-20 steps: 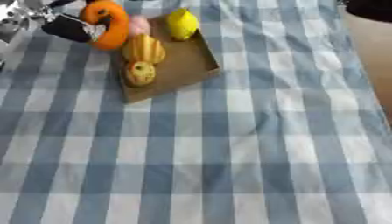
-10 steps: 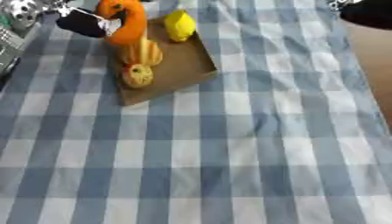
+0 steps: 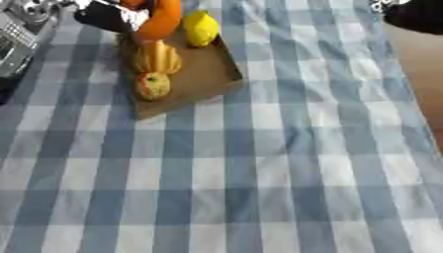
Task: Pick up objects on the table and place them in the box.
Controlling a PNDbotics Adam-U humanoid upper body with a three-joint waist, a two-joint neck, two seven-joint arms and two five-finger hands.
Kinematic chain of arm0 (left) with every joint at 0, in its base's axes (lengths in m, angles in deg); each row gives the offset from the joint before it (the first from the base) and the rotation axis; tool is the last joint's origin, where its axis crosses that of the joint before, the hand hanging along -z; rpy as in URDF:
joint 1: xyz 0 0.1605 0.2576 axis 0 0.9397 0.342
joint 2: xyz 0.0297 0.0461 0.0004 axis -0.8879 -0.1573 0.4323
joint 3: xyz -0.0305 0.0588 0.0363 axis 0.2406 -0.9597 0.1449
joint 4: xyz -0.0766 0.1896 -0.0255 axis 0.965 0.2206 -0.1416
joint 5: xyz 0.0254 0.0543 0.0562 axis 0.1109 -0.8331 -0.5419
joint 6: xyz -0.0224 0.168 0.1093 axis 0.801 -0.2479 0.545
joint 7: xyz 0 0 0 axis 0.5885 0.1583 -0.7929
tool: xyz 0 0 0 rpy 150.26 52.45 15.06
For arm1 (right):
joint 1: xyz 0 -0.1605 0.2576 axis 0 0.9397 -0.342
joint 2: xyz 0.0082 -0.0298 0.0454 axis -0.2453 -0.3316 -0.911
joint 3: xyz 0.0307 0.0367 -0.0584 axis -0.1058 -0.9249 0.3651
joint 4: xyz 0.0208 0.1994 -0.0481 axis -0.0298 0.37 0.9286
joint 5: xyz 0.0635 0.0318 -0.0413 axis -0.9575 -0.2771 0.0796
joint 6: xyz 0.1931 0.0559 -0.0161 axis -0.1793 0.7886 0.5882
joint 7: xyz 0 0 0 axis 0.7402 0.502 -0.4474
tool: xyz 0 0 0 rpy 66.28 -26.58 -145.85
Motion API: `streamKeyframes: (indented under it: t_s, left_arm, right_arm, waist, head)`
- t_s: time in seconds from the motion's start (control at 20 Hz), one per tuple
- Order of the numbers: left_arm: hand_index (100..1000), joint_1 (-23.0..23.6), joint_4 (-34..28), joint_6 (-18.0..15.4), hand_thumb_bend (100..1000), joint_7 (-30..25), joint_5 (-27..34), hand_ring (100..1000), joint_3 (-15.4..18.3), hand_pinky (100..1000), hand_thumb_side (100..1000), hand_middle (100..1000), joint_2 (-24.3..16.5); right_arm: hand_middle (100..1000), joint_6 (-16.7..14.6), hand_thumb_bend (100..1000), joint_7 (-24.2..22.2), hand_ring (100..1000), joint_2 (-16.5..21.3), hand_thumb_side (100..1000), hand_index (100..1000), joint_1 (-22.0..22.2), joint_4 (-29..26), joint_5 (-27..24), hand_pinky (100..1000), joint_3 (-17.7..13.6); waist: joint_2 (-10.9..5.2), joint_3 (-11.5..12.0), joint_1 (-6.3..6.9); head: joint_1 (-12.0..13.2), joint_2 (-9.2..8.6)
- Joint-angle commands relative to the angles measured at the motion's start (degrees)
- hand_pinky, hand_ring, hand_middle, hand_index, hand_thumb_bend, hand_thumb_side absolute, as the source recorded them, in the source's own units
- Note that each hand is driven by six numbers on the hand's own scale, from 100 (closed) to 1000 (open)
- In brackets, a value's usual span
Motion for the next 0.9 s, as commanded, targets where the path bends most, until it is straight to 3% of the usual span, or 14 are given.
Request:
streamKeyframes:
  t_s: [0.05,0.45,0.55,0.7,0.8,0.9]
  left_arm:
    - [565,-1.8,0.7,-1.4,100,-0.3,1.1,660,-0.2,770,306,600,0.3]
    - [574,-1.8,3.6,-2.9,100,-1.5,-0.6,665,-1.7,772,297,607,2.1]
    - [595,-1.4,4.6,-3.1,100,-1.9,-1.5,680,-1.8,780,228,619,2.3]
    - [665,-1.0,5.6,-3.3,100,-3.3,-2.7,713,-1.9,800,210,652,2.3]
    - [766,-0.8,5.5,-3.3,105,-4.5,-3.5,753,-1.9,826,263,702,2.2]
    - [897,-0.6,4.9,-3.0,357,-6.4,-4.3,802,-1.9,859,391,771,1.9]
  right_arm:
    - [733,0.1,100,-0.2,719,0.7,333,831,-1.2,-0.8,-0.1,738,-0.3]
    - [733,0.3,100,-0.3,718,0.2,342,831,-1.9,-0.8,-0.5,737,-0.3]
    - [734,0.2,100,-0.4,719,0.1,341,831,-2.2,-0.8,-0.6,737,-0.3]
    - [734,-0.1,100,-0.4,719,0.1,343,831,-2.3,-0.8,-0.8,738,-0.2]
    - [734,-0.1,100,-0.4,719,0.1,344,831,-2.2,-0.8,-0.8,737,-0.3]
    - [734,-0.1,100,-0.5,719,0.2,344,831,-1.9,-0.8,-0.9,738,-0.3]
  waist:
    - [-1.05,-0.5,-0.15]
    - [-0.56,-1.1,0.07]
    - [-0.5,-1.2,0.11]
    - [-0.52,-1.2,0.13]
    - [-0.62,-1.1,0.15]
    - [-0.87,-1.0,0.18]
  head:
    - [0.7,-1.01]
    - [0.8,-0.93]
    - [0.6,-0.83]
    - [0.5,-0.59]
    - [0.5,-0.43]
    - [0.5,-0.2]
